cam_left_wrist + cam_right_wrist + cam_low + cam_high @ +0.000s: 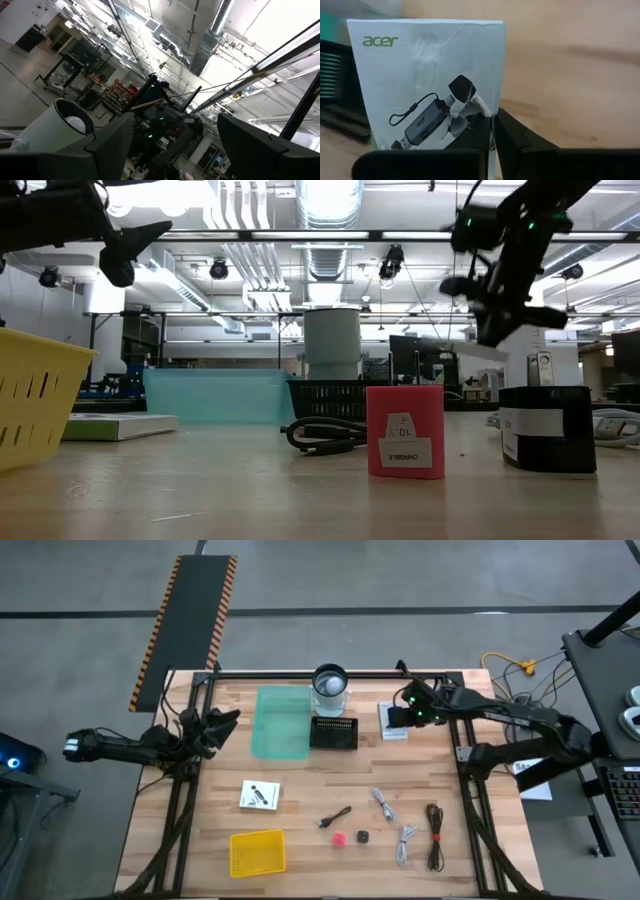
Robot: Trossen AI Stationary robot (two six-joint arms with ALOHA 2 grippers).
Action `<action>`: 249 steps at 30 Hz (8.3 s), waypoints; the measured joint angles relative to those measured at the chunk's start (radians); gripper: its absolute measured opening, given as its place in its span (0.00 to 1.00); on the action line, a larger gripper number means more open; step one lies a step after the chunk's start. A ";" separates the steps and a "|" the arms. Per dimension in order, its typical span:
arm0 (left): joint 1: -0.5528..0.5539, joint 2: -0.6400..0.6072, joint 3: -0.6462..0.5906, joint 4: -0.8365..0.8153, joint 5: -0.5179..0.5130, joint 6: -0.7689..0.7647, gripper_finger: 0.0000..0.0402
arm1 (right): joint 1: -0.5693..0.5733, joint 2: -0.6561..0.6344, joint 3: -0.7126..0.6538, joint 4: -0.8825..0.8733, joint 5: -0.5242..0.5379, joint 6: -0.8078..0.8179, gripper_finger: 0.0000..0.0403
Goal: Pick and place items into bin
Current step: Put the top white card reader box into the yellow bin, then put the white card reader box into the yellow bin
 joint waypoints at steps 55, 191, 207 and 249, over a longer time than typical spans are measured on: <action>0.053 1.100 0.784 0.052 -0.050 0.141 0.68 | 0.359 0.072 0.171 0.696 0.458 -0.559 0.02; -0.229 1.248 0.947 -1.325 1.302 0.002 0.04 | 0.364 -0.102 0.219 0.507 0.482 -0.712 0.21; -0.232 1.292 0.947 -1.261 1.336 0.058 0.04 | 0.365 -0.102 0.219 0.508 0.481 -0.716 0.24; -0.145 1.145 0.948 -1.603 0.830 -0.002 0.49 | 0.365 -0.102 0.219 0.510 0.481 -0.712 0.18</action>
